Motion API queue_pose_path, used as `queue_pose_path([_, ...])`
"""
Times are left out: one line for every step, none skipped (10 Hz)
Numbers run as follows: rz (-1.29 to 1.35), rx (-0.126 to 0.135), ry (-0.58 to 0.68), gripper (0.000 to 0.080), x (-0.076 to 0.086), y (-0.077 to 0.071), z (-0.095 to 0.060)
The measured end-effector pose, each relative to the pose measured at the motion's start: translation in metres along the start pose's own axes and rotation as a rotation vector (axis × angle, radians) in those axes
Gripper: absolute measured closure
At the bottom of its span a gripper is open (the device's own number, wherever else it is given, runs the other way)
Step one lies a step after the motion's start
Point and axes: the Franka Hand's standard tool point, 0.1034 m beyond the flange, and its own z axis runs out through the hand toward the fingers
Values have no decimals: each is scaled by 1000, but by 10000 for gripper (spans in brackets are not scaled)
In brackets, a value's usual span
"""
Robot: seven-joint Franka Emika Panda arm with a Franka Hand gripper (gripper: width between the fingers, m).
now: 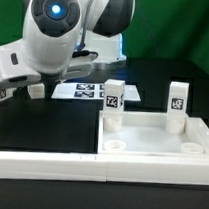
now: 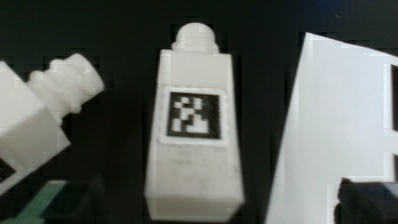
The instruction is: Assemble square table
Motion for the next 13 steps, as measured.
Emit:
queue_pose_path([13, 3, -14, 150, -3, 3, 13])
queue_pose_path([3, -1, -24, 150, -2, -2, 18])
queue_pose_path([-1, -2, -20, 150, -1, -1, 15])
queue_pose_path([-1, -2, -20, 242, -1, -1, 15])
queue_pose_path([-1, -2, -21, 242, -1, -1, 15])
queue_pose_path([-1, -2, -21, 425, -1, -1, 16])
queue_pose_path([-1, -3, -21, 511, -1, -1, 15])
queue_pose_path([-1, -3, -21, 511, -1, -1, 15])
queue_pose_path([-1, -3, -21, 511, -1, -1, 15])
queue_pose_path([-1, -3, -21, 511, -1, -1, 15])
queue_pose_path([-1, -3, -21, 511, -1, -1, 15])
queue_pose_path([-1, -3, -21, 511, -1, -1, 15])
queue_pose_path([-19, 3, -39, 511, -5, -2, 8])
